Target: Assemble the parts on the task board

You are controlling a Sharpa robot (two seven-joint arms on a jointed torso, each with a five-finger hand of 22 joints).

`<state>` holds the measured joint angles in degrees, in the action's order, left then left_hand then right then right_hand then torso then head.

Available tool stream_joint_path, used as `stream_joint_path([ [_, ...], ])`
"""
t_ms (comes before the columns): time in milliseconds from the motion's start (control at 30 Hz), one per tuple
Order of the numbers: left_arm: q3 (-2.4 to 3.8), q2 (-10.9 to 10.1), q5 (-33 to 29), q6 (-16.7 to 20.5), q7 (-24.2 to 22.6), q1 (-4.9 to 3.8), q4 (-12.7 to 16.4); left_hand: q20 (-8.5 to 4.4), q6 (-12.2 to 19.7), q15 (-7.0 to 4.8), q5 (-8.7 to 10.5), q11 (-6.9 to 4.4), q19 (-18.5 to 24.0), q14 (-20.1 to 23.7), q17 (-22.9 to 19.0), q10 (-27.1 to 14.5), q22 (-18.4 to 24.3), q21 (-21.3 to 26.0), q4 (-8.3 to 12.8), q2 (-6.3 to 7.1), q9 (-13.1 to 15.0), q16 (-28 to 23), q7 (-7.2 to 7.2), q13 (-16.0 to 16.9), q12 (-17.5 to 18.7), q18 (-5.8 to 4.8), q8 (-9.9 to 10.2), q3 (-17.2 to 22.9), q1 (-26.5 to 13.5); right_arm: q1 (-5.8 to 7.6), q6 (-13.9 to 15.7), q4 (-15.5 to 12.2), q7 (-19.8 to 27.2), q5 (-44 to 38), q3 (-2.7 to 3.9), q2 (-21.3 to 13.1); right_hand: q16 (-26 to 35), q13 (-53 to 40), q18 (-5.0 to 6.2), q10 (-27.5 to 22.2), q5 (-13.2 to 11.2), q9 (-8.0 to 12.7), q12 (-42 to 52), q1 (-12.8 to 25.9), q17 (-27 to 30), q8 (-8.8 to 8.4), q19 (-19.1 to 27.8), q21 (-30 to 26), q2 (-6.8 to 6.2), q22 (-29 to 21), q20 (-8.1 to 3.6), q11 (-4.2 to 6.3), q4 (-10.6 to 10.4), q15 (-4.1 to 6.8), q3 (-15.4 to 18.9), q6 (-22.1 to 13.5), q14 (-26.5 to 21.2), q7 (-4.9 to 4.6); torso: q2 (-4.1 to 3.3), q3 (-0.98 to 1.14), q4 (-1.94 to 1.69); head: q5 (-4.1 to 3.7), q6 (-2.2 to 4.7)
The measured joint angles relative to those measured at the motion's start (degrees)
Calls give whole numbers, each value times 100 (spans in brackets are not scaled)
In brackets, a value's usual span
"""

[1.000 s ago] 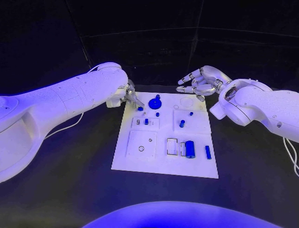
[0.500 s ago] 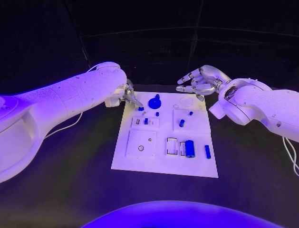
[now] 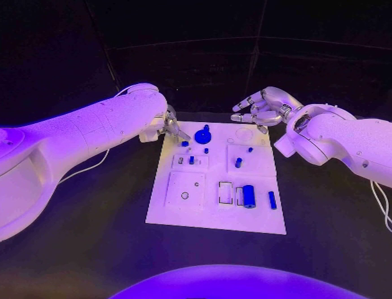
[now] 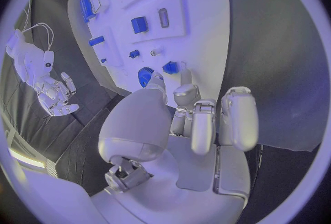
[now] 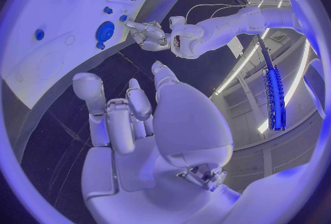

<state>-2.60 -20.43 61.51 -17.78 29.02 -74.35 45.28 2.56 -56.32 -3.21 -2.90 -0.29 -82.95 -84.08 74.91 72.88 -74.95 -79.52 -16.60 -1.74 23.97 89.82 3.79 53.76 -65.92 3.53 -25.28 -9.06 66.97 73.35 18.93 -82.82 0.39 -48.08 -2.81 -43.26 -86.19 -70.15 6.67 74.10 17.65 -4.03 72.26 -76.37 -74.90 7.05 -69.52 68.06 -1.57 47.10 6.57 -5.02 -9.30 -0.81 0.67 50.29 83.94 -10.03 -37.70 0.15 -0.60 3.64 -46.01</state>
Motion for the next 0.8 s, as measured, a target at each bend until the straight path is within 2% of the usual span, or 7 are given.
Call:
stream_joint_path([
  [333, 1, 157, 60, 151, 6, 20, -60, -20, -115, -70, 2, -46, -61, 13, 0, 85, 1, -43, 17, 2, 95, 0, -72, 101, -66, 0, -164, -200, -71, 0, -4, 10, -1, 0, 0, 29, 0, 0, 0, 0, 0, 0, 0, 0, 0, 0, 0, 0, 0, 0, 0, 0, 0, 0, 0, 0, 0, 0, -8, 2, 4, 14, 8],
  [500, 1, 214, 113, 140, 47, 43, -129, -41, -180, -91, 2, -75, -81, -8, 0, 114, 1, -65, 30, 2, 186, 0, -96, 113, -66, 1, -301, -259, -71, 0, -7, 17, -2, 0, 0, 32, 0, 1, 0, 0, 0, 0, 0, 0, -2, 0, 0, 0, 0, 0, 0, 0, 0, 0, 0, 0, 0, 0, -8, 3, 7, 5, -3],
  [800, 2, 267, 226, 49, 136, 63, -247, -59, -199, -111, 2, -95, -100, 13, 0, 135, 1, -88, 33, 2, 280, 0, -115, 151, -110, 1, -402, -324, -71, 0, -16, 28, -7, 0, 0, 51, 0, 1, 0, 0, 0, 0, 0, 0, -4, 0, 0, 0, 0, 0, 0, 0, 0, 0, 0, 0, 0, 0, -6, 6, 6, -13, -19],
])
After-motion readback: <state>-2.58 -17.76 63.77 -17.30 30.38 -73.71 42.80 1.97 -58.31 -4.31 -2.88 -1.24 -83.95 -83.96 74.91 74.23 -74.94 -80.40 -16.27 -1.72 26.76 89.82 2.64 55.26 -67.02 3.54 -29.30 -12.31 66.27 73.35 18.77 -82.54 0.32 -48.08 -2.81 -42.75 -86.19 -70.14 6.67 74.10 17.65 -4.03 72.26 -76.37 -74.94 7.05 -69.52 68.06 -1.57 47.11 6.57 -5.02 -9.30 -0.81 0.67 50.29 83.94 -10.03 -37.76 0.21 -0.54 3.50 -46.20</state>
